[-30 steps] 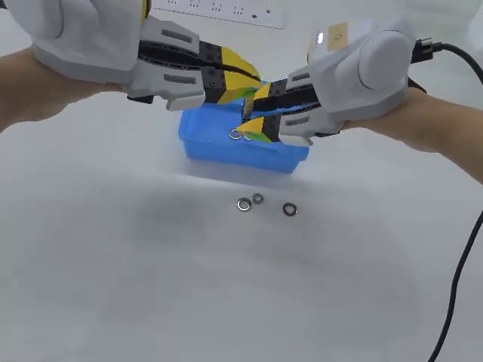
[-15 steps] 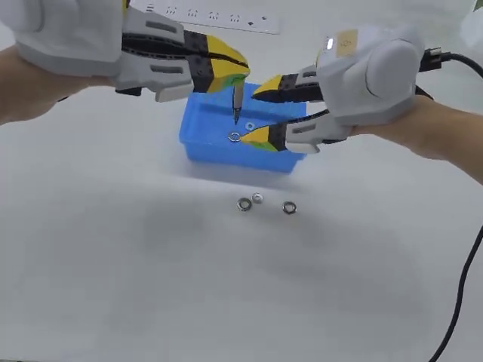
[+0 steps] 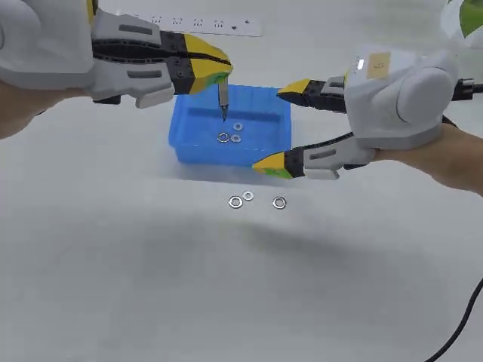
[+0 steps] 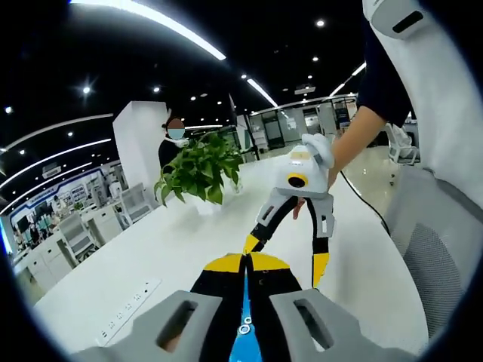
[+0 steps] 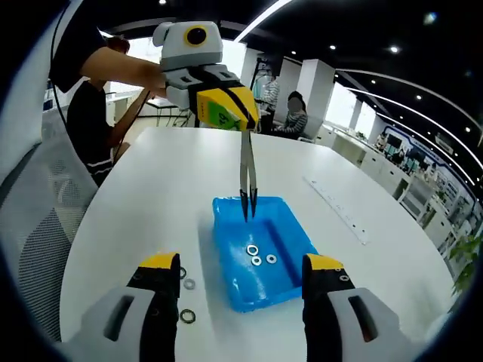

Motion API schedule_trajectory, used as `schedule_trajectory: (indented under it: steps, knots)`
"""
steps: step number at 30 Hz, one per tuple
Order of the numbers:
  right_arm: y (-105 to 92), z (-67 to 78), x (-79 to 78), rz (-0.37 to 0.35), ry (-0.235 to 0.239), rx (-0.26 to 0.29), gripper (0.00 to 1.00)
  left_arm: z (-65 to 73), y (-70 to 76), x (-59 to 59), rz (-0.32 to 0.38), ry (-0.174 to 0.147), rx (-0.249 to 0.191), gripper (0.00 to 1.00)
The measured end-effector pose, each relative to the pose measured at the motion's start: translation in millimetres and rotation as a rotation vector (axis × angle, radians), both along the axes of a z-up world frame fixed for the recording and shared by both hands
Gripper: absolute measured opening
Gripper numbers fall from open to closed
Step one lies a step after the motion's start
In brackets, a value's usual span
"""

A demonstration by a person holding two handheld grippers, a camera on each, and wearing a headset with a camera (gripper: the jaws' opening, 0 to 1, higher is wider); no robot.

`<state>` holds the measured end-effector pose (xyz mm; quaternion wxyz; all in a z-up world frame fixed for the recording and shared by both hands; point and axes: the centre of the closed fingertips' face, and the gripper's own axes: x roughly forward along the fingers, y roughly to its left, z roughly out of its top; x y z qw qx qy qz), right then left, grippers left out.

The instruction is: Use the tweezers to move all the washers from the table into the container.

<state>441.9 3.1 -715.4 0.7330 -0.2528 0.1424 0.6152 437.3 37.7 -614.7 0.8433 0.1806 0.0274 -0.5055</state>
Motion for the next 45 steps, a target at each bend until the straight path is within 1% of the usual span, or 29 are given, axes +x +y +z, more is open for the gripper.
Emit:
schedule_trajectory:
  steps: [3, 6, 8, 9, 10, 11, 12, 14, 15, 17, 18, 21, 23, 25, 29, 33, 36, 38, 39, 42, 45]
  knots:
    - [-8.0, 1.7, -3.1, -0.018, 0.014, 0.012, 0.7, 6.3, -3.9, -5.5, -0.002, -0.004, -0.015, 0.04]
    - [-13.8, 5.7, -5.8, -0.046, 0.035, 0.042, 0.75, 9.4, -9.8, -13.2, -0.011, -0.009, -0.019, 0.04]
    - [-15.3, 7.6, -6.3, -0.062, 0.043, 0.058, 0.77, 10.4, -13.7, -19.6, -0.017, -0.008, -0.038, 0.04]
    - [-16.3, 8.3, -7.0, -0.069, 0.048, 0.065, 0.8, 9.1, -15.6, -23.6, -0.018, -0.005, -0.046, 0.04]
    - [-16.8, 8.7, -7.8, -0.074, 0.051, 0.07, 0.81, 7.4, -16.8, -26.1, -0.016, -0.01, -0.044, 0.04]
    - [-17.2, 9.0, -8.6, -0.078, 0.056, 0.073, 0.83, 5.6, -17.2, -27.4, -0.012, -0.023, -0.034, 0.04]
    - [-17.7, 9.4, -10.4, -0.083, 0.063, 0.08, 0.86, 1.7, -17.8, -30.1, -0.01, -0.021, -0.024, 0.04]
    - [-18.3, 9.8, -13.7, -0.086, 0.071, 0.089, 0.89, -3.1, -18.3, -33.4, -0.004, -0.019, -0.019, 0.04]
    - [-18.9, 8.3, -16.5, -0.082, 0.075, 0.089, 0.89, -5.6, -18.4, -36.3, -0.004, -0.004, -0.026, 0.04]
    - [-21.4, 2.9, -19.9, -0.08, 0.081, 0.074, 0.91, -9.7, -18.3, -39.9, 0.002, 0.005, -0.03, 0.04]
    - [-22.9, 0.1, -21.3, -0.081, 0.087, 0.067, 0.93, -12.5, -18.0, -41.8, 0.005, 0.015, -0.033, 0.04]
    - [-26.8, -6.2, -26.8, -0.082, 0.115, 0.061, 0.97, -16.8, -17.9, -45.1, 0.012, 0.018, -0.036, 0.04]
    - [-28.2, -9.2, -29.5, -0.082, 0.122, 0.055, 1.0, -18.3, -19.0, -49.1, 0.003, 0.015, -0.037, 0.04]
    - [-30.5, -14.7, -33.3, -0.073, 0.13, 0.035, 1.0, -19.4, -20.2, -51.6, -0.003, 0.02, -0.04, 0.04]
    - [-31.2, -20.3, -38.1, -0.068, 0.143, 0.033, 1.0, -27.0, -20.7, -54.7, 0.008, 0.025, -0.034, 0.04]
    - [-31.4, -20.6, -39.1, -0.07, 0.149, 0.048, 1.0, -39.5, -24.8, -59.6, 0.014, 0.051, -0.032, 0.04]
    - [-33.4, -21.9, -36.6, -0.078, 0.157, 0.053, 1.0, -48.0, -28.1, -62.8, 0.011, 0.059, -0.017, 0.04]
    - [-34.0, -22.0, -36.1, -0.08, 0.16, 0.059, 1.0, -51.3, -29.5, -63.9, 0.014, 0.073, -0.029, 0.04]
    - [-34.1, -21.8, -36.0, -0.08, 0.162, 0.062, 1.0, -52.3, -30.0, -64.2, 0.014, 0.074, -0.031, 0.04]
    - [-34.7, -22.0, -39.1, -0.076, 0.182, 0.076, 1.0, -57.0, -31.4, -65.1, 0.015, 0.089, -0.032, 0.04]
    - [-36.5, -25.4, -43.0, -0.075, 0.198, 0.077, 1.0, -61.3, -32.0, -66.3, 0.011, 0.104, -0.035, 0.04]
